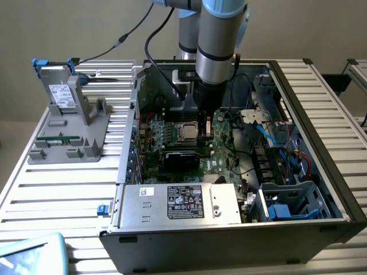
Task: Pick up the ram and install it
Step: 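Press down the ram until it locks into place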
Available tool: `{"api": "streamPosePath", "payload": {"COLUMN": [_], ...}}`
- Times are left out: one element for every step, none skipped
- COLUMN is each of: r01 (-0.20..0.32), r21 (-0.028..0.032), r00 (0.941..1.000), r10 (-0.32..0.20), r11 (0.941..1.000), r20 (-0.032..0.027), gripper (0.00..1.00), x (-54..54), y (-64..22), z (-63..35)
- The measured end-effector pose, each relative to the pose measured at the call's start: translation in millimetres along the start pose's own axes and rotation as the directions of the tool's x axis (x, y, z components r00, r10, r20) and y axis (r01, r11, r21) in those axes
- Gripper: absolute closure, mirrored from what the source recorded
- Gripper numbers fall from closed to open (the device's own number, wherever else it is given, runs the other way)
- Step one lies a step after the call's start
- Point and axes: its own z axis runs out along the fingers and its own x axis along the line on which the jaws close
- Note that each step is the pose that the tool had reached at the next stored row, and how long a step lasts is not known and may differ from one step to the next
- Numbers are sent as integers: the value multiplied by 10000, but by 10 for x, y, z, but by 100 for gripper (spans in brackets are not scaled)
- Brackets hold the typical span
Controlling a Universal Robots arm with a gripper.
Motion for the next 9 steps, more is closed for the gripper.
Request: {"api": "streamPosePath", "payload": {"r01": [0, 0, 0, 0, 0, 0, 0, 0, -1], "r21": [0, 1, 3, 4, 5, 7, 9, 13, 17], "r00": [10000, 10000, 10000, 10000, 10000, 10000, 10000, 10000, 10000], "r10": [0, 0, 0, 0, 0, 0, 0, 0, 1], "r11": [10000, 10000, 10000, 10000, 10000, 10000, 10000, 10000, 10000], "r20": [0, -1, 0, 0, 0, 0, 0, 0, 1], "gripper": [89, 89, 89, 89, 89, 89, 89, 89, 89], "x": [0, 0, 0, 0, 0, 0, 0, 0, 0], "y": [0, 0, 0, -1, -1, -1, -1, -1, -1], "z": [2, 7, 10, 12, 14, 16, 18, 20, 23]}}
